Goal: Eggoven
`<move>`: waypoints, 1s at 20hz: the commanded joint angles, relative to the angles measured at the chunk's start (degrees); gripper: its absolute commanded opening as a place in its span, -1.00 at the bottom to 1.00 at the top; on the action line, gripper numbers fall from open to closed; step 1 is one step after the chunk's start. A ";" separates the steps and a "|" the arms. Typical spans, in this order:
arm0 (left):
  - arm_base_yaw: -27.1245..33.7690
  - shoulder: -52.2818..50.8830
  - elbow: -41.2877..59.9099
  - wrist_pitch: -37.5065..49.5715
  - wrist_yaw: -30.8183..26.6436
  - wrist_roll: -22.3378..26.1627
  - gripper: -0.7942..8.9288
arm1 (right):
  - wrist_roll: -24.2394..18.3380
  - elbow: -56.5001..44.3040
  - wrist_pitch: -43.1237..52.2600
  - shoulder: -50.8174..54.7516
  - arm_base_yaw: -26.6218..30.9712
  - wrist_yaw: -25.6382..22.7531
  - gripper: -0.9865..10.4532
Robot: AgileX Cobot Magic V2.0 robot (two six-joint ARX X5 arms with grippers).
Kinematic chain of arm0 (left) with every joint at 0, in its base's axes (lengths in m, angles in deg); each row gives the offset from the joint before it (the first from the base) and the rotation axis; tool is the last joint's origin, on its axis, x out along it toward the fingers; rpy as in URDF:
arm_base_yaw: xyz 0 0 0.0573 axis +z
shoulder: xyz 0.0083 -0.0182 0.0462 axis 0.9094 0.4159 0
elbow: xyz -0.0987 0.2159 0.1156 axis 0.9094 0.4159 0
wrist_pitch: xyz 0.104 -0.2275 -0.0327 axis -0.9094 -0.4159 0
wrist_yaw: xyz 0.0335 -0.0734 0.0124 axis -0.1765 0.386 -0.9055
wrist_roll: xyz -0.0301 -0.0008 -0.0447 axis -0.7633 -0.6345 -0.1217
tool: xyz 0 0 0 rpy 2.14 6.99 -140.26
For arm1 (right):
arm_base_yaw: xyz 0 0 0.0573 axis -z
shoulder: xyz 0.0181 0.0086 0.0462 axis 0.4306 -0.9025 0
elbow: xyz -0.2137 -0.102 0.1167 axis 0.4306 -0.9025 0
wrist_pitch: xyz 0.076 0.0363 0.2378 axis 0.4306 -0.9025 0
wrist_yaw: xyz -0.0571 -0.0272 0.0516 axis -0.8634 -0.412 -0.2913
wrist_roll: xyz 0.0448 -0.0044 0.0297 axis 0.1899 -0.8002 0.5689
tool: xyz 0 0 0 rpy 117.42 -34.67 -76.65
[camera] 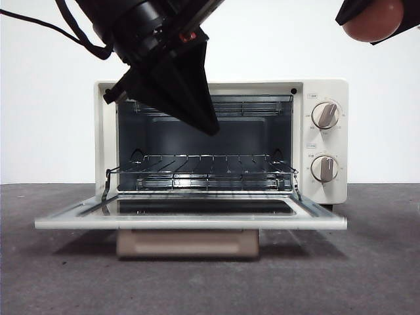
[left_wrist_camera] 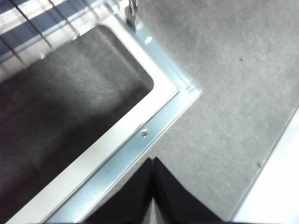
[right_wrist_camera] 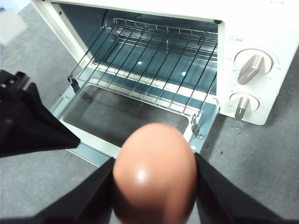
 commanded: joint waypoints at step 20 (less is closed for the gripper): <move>25.40 -35.50 5.60 -17.44 -0.31 7.26 -0.82 | 3.23 0.74 35.32 -37.16 -0.15 2.97 -0.82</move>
